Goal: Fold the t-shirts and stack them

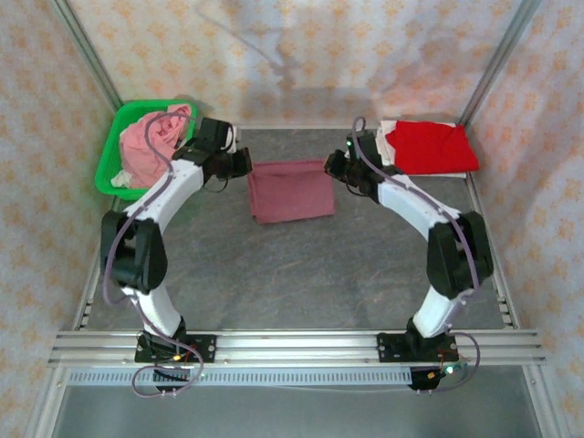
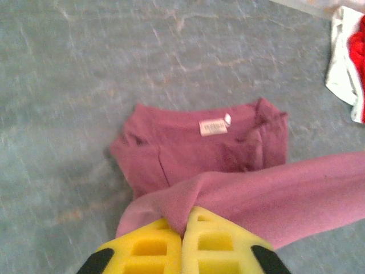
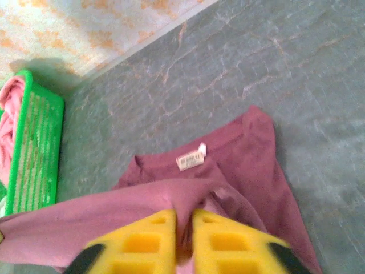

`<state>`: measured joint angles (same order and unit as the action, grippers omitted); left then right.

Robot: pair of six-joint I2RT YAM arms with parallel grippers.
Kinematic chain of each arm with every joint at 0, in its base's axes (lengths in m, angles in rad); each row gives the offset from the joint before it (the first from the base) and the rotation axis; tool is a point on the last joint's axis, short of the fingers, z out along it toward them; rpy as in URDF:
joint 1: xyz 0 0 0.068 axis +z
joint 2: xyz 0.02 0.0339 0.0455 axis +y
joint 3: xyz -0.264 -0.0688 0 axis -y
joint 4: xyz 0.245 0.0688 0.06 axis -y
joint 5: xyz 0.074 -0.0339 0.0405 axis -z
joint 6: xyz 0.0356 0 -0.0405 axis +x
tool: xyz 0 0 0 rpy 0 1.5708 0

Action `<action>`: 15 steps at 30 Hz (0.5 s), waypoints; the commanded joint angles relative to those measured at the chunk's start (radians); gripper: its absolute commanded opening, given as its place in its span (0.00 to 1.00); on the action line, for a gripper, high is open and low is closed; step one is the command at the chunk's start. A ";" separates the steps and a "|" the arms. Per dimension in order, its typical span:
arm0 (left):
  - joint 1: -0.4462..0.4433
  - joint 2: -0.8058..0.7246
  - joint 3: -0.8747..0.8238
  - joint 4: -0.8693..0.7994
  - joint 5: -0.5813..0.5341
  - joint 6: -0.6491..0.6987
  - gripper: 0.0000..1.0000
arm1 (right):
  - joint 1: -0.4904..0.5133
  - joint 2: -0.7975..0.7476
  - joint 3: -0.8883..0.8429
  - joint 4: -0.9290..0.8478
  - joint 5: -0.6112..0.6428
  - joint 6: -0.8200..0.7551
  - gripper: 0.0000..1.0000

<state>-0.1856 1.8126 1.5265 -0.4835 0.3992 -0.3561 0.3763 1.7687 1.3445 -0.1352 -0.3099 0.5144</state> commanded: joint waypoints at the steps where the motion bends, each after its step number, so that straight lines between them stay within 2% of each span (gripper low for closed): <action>1: 0.032 0.143 0.170 -0.063 -0.078 0.069 0.50 | -0.041 0.129 0.144 -0.040 0.021 -0.009 0.37; 2: 0.039 0.195 0.246 -0.083 -0.091 0.082 0.63 | -0.053 0.159 0.171 -0.035 0.026 -0.002 0.46; 3: 0.044 0.242 0.321 -0.130 -0.105 0.089 0.68 | -0.063 0.188 0.202 -0.045 0.025 0.001 0.49; 5: 0.048 0.293 0.443 -0.209 -0.125 0.098 0.69 | -0.071 0.206 0.252 -0.072 0.009 -0.003 0.49; 6: 0.045 0.288 0.452 -0.218 -0.128 0.097 0.69 | -0.071 0.196 0.259 -0.079 0.000 -0.011 0.48; 8: 0.028 0.214 0.347 -0.147 -0.120 0.085 0.69 | -0.060 0.138 0.210 -0.049 -0.024 -0.016 0.47; 11: -0.016 0.077 0.108 -0.010 -0.106 0.044 0.63 | -0.033 0.040 0.061 0.035 -0.056 -0.018 0.46; 15: -0.086 0.015 -0.130 0.127 -0.113 0.013 0.54 | -0.041 0.024 -0.080 0.115 -0.162 0.044 0.49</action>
<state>-0.2234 1.8553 1.4975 -0.4767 0.3023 -0.3210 0.3389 1.8088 1.3266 -0.0963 -0.3866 0.5259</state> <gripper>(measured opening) 0.558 0.485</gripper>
